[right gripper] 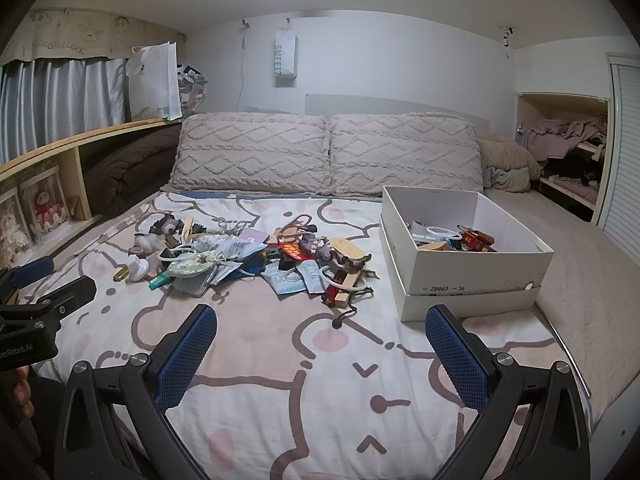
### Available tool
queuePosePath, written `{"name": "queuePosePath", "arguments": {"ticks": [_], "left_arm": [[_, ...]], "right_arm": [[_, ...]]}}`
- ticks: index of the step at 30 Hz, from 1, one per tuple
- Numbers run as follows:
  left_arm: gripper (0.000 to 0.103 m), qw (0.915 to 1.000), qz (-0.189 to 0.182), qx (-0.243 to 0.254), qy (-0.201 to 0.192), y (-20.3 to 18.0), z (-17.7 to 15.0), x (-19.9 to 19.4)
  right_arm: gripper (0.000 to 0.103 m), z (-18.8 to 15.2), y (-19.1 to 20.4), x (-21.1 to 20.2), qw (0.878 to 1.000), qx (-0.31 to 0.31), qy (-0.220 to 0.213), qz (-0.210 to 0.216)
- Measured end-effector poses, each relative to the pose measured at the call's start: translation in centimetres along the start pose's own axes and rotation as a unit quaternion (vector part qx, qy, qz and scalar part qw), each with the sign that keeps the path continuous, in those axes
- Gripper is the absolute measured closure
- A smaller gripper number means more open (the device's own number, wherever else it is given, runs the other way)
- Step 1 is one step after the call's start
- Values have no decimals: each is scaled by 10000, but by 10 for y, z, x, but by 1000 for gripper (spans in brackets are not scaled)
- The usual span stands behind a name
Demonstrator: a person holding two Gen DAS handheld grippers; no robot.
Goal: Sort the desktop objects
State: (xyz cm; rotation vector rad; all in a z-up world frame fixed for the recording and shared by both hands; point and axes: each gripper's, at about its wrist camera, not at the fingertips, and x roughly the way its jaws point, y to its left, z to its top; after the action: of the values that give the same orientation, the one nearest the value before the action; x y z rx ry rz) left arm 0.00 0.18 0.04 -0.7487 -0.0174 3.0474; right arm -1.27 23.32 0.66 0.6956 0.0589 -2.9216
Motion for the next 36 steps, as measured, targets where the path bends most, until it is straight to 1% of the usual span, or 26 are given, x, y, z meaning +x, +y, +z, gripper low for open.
{"name": "queuePosePath", "arguments": {"ticks": [5, 9, 10, 36], "left_arm": [[0, 10000, 17, 0, 1, 0, 0, 0], [0, 10000, 10, 1, 6, 0, 0, 0], [0, 10000, 11, 4, 7, 0, 0, 0], [0, 10000, 1, -5, 4, -6, -2, -1]], "right_arm": [[0, 2, 0, 0, 10000, 17, 10, 24], [0, -7, 0, 4, 10000, 8, -6, 27], [0, -2, 0, 1, 10000, 8, -6, 30], [0, 3, 3, -2, 10000, -22, 19, 86]]}}
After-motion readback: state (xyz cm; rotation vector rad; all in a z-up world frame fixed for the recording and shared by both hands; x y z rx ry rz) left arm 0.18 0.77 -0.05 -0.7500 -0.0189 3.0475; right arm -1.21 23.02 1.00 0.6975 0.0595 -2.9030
